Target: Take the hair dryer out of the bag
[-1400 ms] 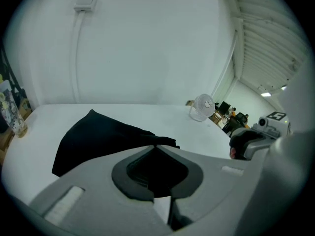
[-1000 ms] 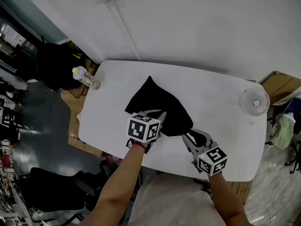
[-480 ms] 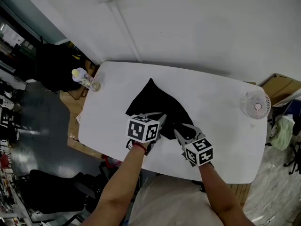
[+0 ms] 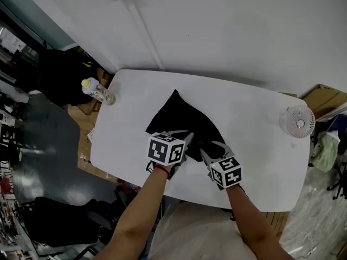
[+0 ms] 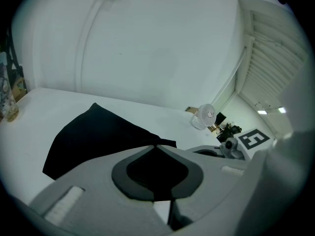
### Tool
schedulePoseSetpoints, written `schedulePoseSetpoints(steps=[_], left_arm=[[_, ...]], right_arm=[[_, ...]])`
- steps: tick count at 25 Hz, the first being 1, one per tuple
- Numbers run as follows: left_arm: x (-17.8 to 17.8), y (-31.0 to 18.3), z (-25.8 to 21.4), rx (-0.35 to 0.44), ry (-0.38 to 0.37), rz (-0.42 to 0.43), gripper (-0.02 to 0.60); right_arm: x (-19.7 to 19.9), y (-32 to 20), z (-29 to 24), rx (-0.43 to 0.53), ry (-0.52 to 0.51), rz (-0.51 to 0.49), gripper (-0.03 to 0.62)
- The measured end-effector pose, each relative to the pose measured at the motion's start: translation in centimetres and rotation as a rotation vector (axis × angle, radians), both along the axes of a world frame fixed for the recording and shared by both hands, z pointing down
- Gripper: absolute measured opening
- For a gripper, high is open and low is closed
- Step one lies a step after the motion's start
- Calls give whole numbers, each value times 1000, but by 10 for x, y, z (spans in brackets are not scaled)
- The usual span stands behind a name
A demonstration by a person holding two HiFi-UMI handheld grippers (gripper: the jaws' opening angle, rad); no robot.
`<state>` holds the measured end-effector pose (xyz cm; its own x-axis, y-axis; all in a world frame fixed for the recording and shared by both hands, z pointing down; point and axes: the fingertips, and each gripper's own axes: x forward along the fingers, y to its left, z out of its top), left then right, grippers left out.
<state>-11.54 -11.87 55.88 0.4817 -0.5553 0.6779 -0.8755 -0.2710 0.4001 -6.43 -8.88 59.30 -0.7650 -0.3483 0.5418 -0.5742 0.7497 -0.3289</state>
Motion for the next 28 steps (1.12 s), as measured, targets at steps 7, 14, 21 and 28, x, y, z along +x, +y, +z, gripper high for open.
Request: schedulePoseSetpoints(steps=[7,14,21,28], left_arm=[[-3,-1,5,-15,9,7,20],[-8,-2,11,-28,21,10,20],[-11,-2,18,-38,34,13,20],[-13,-3,21,-46,51,17,20]], right_arm=[[-9,-4,13,-12,41,-9,209],[-16,-12,26,-18,88,0,218],[-23,-14,37,-29,118,-6,235],[-28,-19,47,-25,170,1,235]])
